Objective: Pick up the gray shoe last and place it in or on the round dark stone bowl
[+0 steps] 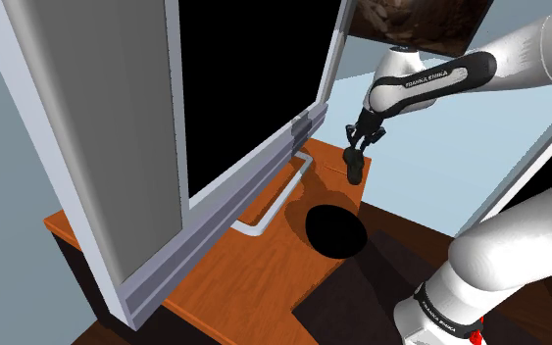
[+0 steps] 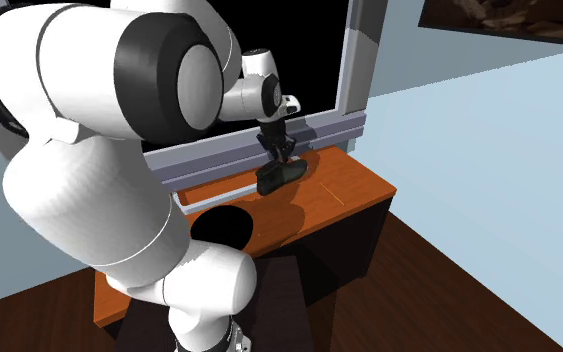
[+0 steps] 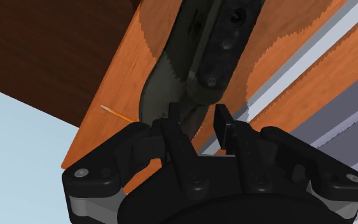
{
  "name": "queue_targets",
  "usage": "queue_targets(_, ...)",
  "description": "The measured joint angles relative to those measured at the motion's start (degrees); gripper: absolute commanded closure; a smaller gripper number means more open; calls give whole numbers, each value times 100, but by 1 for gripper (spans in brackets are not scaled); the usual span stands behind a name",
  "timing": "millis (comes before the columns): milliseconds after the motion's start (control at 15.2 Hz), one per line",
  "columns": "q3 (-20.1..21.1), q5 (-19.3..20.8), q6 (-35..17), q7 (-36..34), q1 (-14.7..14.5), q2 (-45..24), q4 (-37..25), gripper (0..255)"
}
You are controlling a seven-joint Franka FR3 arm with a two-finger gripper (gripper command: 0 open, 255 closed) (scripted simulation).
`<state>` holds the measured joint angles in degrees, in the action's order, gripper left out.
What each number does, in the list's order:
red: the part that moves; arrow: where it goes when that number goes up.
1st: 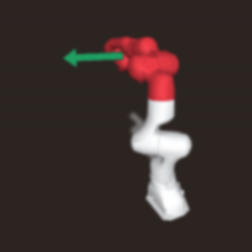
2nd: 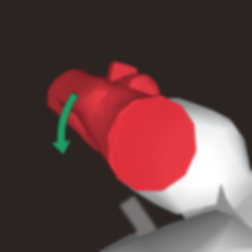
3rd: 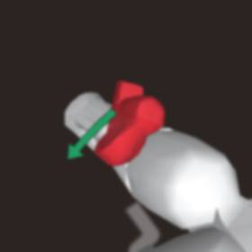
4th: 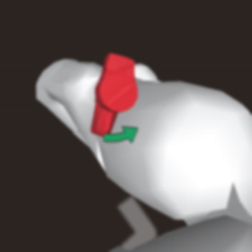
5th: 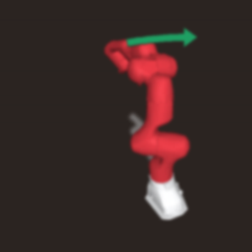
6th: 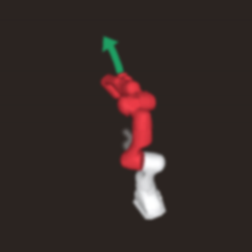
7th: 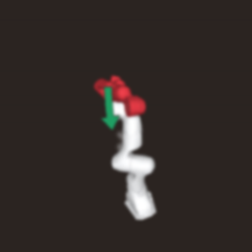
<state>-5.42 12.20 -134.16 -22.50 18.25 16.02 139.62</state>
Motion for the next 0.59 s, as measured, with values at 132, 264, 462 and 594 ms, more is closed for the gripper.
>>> queue_targets(132,151,14,103,-216,-68,376,307,255)
queue_targets(264,321,-2,212,-439,-150,738,596,255)
queue_targets(462,540,-86,463,-696,-282,1282,930,255)
queue_targets(594,742,-187,678,-917,-416,1652,1123,255)
